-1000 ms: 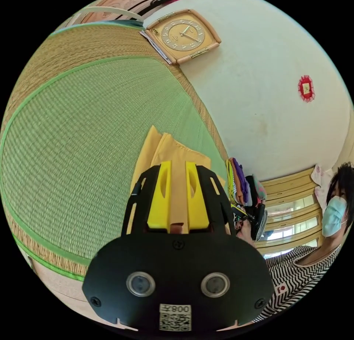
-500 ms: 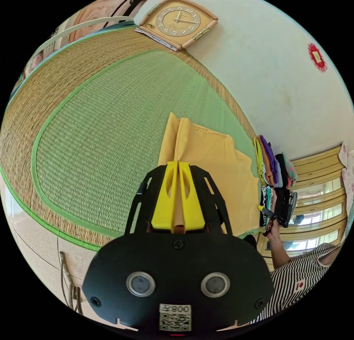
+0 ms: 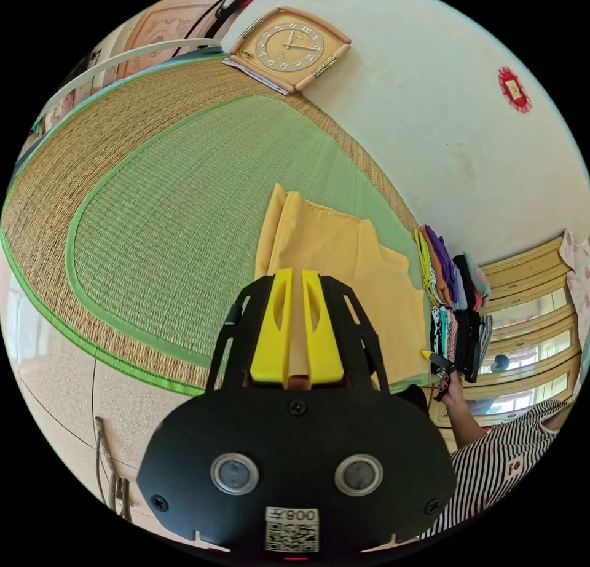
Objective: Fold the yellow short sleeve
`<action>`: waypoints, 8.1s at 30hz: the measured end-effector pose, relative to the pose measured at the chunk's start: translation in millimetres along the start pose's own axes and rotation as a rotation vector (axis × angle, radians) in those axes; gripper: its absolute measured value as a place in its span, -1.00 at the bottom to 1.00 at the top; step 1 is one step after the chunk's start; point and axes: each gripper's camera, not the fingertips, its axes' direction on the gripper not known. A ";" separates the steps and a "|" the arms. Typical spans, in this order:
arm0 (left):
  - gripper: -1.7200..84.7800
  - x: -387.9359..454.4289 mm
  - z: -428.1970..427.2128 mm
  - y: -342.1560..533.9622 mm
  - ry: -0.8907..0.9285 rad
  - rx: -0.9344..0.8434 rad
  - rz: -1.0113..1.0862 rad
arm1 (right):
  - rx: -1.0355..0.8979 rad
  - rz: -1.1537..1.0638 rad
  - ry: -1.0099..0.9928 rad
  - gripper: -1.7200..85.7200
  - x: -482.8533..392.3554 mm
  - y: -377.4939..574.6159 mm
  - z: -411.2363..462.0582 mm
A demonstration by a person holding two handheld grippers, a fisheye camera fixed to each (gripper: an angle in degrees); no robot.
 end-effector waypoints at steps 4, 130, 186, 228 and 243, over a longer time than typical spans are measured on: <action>-0.93 -8.6 23.6 15.4 -0.045 -0.096 -0.052 | -0.001 0.012 0.009 -0.82 10.8 12.1 3.4; -0.95 424.7 455.3 336.0 0.246 -0.530 0.953 | -0.010 0.117 -0.028 -0.93 -3.8 -187.6 0.3; -0.95 -168.7 -61.5 157.2 0.526 0.027 -0.178 | -0.239 -0.314 -0.212 -0.94 -540.4 -296.1 291.6; -0.92 -146.9 -138.6 129.8 0.205 -0.036 0.011 | -0.284 -0.476 -0.115 -0.95 -581.0 -326.2 408.9; -0.75 -179.5 -159.4 135.9 0.308 -0.051 -0.090 | -0.273 -0.329 -0.474 -0.87 -452.4 -227.5 343.3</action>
